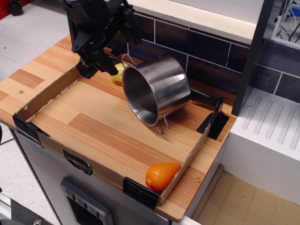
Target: Upright metal pot
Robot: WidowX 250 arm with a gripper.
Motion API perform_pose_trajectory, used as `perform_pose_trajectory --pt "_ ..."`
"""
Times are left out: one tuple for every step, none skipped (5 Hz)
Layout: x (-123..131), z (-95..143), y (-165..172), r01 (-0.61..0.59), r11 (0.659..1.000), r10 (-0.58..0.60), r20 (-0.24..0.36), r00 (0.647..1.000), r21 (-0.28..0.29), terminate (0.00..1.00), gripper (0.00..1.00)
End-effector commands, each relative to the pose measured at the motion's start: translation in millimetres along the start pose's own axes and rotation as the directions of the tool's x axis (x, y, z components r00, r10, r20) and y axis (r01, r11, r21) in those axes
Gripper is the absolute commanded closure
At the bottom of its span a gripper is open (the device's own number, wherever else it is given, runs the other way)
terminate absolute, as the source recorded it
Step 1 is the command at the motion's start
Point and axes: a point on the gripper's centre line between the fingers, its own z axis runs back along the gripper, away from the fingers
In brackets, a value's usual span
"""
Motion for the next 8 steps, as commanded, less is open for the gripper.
perform_pose_trajectory --pt "1 -4 -24 -0.012 0.998 0.018 0.080 0.997 -0.067 0.00 0.00" --pt "-4 -17 -24 -0.012 0.998 0.017 0.089 0.996 -0.057 0.00 0.00" --pt "-7 -32 -26 -0.020 0.998 0.026 0.101 0.995 -0.052 0.00 0.00" --pt "-7 -39 -27 -0.022 0.998 0.029 0.112 0.993 -0.059 0.00 0.00" --pt "-6 -48 -26 -0.034 0.998 0.041 0.121 0.992 -0.060 0.00 0.00" --pt "-4 -54 -25 -0.017 0.999 0.023 0.124 0.992 -0.048 0.00 1.00" --pt "-4 -52 -23 0.004 0.998 0.004 0.153 0.988 -0.055 0.00 1.00" --pt "-4 -48 -22 0.035 0.998 -0.027 0.175 0.984 -0.043 0.00 1.00"
